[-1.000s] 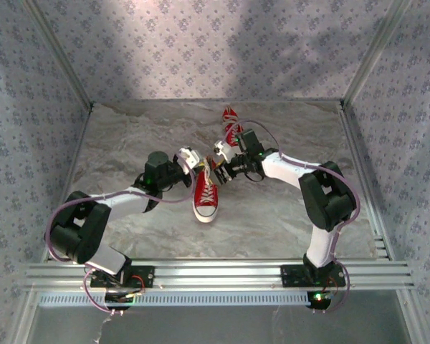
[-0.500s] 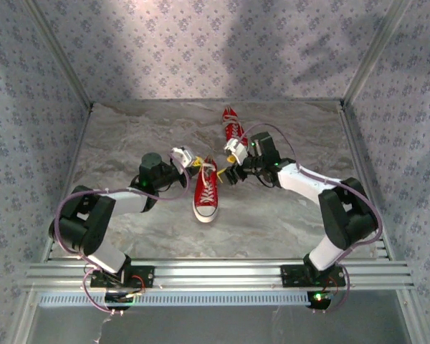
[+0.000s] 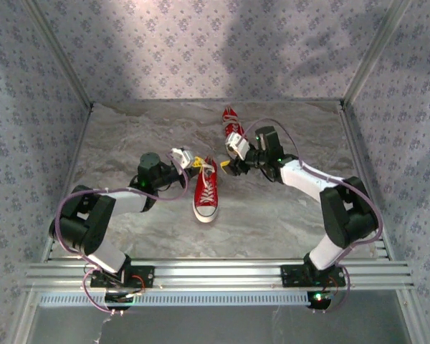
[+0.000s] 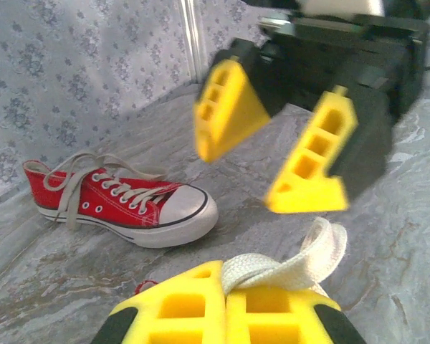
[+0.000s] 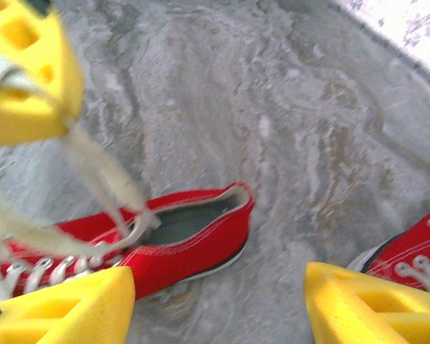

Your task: Tie the shoes

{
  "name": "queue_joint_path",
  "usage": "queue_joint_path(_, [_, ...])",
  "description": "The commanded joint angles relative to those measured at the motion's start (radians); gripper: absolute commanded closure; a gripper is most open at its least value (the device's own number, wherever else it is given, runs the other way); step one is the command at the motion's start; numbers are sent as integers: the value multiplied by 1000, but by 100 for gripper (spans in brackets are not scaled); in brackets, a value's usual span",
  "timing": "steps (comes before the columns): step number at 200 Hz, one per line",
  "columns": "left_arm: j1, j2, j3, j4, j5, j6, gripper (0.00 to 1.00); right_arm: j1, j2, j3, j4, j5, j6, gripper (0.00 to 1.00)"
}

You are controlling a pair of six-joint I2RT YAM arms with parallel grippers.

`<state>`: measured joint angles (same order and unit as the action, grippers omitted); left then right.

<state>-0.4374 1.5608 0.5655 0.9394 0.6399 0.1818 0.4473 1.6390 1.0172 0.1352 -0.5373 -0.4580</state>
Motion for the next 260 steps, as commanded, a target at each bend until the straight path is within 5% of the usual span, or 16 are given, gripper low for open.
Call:
queue_joint_path(1, [9, 7, -4, 52, 66, 13, 100, 5, 60, 90, -31, -23, -52, 35])
queue_joint_path(55, [9, 7, -1, 47, 68, 15, 100, 44, 87, 120, -164, -173, -179, 37])
queue_joint_path(164, [9, 8, 1, 47, 109, 5, 100, 95, 165, 167, -99, -128, -145, 38])
queue_joint_path(205, [9, 8, 2, 42, 112, 8, 100, 112, 189, 213, -103, -141, -145, 48])
queue_joint_path(260, [11, 3, -3, 36, 106, 13, 100, 107, 185, 215, -132, -142, -154, 79])
